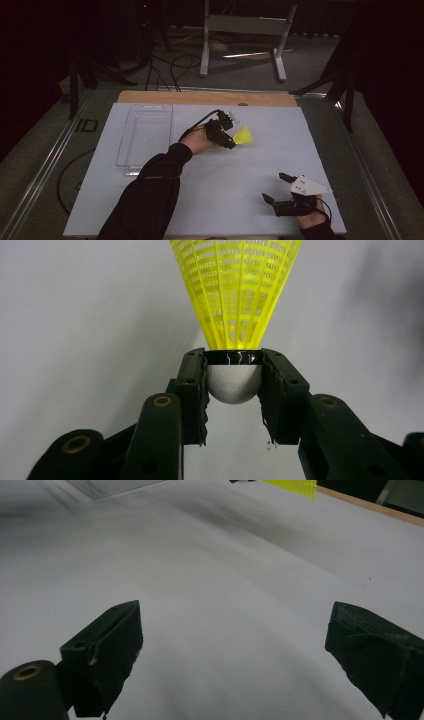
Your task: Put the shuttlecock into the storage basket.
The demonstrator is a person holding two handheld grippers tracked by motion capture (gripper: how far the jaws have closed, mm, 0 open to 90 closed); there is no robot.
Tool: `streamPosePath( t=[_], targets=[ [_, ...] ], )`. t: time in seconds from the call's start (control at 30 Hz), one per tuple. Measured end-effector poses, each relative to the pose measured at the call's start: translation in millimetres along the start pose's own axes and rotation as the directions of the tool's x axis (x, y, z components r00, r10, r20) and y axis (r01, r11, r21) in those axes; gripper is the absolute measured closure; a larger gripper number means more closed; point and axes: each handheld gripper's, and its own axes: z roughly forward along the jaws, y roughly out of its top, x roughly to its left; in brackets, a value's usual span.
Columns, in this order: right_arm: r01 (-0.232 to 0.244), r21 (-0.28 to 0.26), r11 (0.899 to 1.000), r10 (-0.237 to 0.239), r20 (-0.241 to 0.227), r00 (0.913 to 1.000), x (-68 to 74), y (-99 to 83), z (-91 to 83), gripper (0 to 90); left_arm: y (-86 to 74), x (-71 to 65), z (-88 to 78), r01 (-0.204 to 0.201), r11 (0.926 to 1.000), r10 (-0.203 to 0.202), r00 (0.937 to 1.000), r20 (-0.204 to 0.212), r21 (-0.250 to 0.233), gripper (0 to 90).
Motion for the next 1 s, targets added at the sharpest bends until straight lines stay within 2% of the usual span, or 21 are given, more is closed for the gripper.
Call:
streamPosePath(
  t=[0.13,0.2,0.47,0.5,0.63,0.67,0.8,0.87,0.9,1.0],
  targets=[
    [-0.002,0.004,1.0,0.002,0.003,1.0,0.2,-0.1,0.0,8.2,-4.3,-2.9,-5.2,0.001,1.0,-0.001,1.0,0.006,0.003,65.9],
    [-0.004,0.007,1.0,0.004,0.002,1.0,-0.1,-0.5,0.4,8.2,-6.4,-5.0,-11.2,0.015,0.9999,-0.015,0.9992,0.036,0.005,65.9],
    [-0.007,0.009,1.0,0.007,0.004,1.0,-0.3,-0.5,0.7,8.2,-11.1,-13.2,-26.9,0.025,0.9996,-0.025,0.9993,0.026,0.014,65.9],
    [-0.006,0.008,1.0,0.006,0.004,1.0,-0.2,-0.5,0.7,8.2,-11.7,-14.9,-28.8,0.01,0.9998,-0.011,0.9994,0.032,0.015,65.9],
    [-0.01,0.013,1.0,0.01,0.003,0.9999,-0.4,-0.9,1.0,8.2,-13.4,-19.9,-36.0,-0.002,0.9999,0.002,0.9996,0.029,0.016,65.9],
    [-0.01,0.013,1.0,0.01,0.003,0.9999,-0.4,-0.9,1.0,8.2,-14.1,-20.8,-39.9,0.012,0.9996,-0.013,0.9993,0.036,0.026,65.9],
    [-0.01,0.012,1.0,0.01,0.005,0.9999,-0.5,-0.8,0.9,8.2,-16.4,-23.4,-47.4,0.012,0.9996,-0.013,0.9994,0.031,0.027,65.9],
    [-0.01,0.013,1.0,0.01,0.006,0.9999,-0.5,-0.8,0.9,8.2,-18.5,-23.9,-52.6,0.011,0.9997,-0.012,0.9996,0.025,0.022,65.9],
    [-0.008,0.015,1.0,0.008,0.007,0.9999,-0.7,-0.8,1.1,8.2,-21.2,-23.9,-57.8,0.017,0.9998,-0.017,0.9991,0.039,0.01,65.9],
    [-0.01,0.016,1.0,0.01,0.009,0.9999,-0.8,-0.7,1.0,8.2,-24.4,-23.9,-62.9,0.023,0.9997,-0.023,0.999,0.038,0.003,65.9]
  ],
)
